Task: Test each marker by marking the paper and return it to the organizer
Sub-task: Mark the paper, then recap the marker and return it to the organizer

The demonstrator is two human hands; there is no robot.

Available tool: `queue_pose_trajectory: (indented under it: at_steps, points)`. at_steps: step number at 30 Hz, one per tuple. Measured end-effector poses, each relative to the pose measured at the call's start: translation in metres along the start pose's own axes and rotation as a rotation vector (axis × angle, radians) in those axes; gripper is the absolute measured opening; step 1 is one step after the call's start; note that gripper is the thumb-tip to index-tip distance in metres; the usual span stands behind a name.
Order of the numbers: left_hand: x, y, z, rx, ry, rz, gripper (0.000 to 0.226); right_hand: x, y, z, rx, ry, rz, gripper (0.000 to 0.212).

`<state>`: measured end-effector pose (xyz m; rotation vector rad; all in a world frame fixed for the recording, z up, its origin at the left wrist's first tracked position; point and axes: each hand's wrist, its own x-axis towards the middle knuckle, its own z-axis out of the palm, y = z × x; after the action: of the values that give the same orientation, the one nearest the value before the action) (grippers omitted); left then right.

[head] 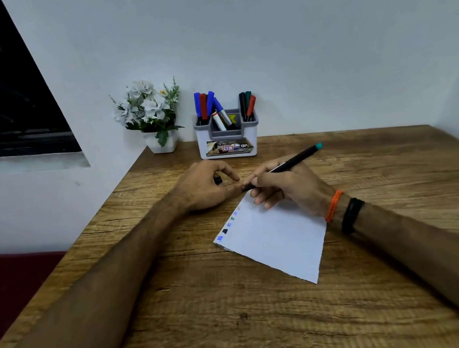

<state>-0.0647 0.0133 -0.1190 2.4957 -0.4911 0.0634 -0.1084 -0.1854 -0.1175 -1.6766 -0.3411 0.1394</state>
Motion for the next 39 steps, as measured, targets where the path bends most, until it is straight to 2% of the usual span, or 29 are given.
queue_pose_trajectory:
  at_steps: [14, 39]
  points:
    - [0.0007, 0.0013, 0.0017, 0.088, -0.04, 0.005, 0.035, -0.0018, 0.0094, 0.0066, -0.236, 0.046, -0.028, 0.015]
    - [-0.0006, 0.0037, 0.0015, 0.087, -0.049, 0.0, 0.035, -0.0062, 0.0078, 0.0086, -0.271, 0.079, 0.006, 0.011]
